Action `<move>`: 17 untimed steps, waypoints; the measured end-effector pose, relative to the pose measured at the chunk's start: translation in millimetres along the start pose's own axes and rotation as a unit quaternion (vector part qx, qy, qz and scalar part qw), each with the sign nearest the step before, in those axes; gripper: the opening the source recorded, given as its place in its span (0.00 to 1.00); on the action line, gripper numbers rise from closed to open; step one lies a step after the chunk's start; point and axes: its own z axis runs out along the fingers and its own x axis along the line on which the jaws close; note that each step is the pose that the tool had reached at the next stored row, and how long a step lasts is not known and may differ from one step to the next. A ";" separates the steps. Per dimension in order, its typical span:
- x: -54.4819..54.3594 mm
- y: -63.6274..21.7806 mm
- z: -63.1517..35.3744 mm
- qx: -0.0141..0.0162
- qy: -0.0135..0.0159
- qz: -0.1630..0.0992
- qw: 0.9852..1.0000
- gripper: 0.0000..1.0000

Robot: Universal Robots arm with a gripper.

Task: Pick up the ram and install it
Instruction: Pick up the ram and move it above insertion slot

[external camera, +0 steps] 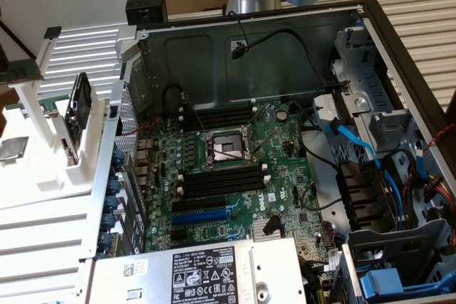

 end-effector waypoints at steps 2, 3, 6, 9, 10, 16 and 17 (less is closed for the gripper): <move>0.3 -5.3 -3.6 0.000 0.000 0.000 1.000 0.12; 0.9 -11.1 -5.5 0.000 0.000 0.000 1.000 0.12; 2.0 -21.6 -7.4 0.000 0.000 0.000 1.000 0.12; 3.0 -32.2 -10.1 0.000 0.000 0.000 1.000 0.12; 3.0 -35.0 -11.6 0.000 0.000 0.000 1.000 0.12; 3.6 -63.5 -25.3 0.000 0.000 0.000 1.000 0.12; 3.9 -67.9 -26.0 0.000 0.000 0.000 1.000 0.12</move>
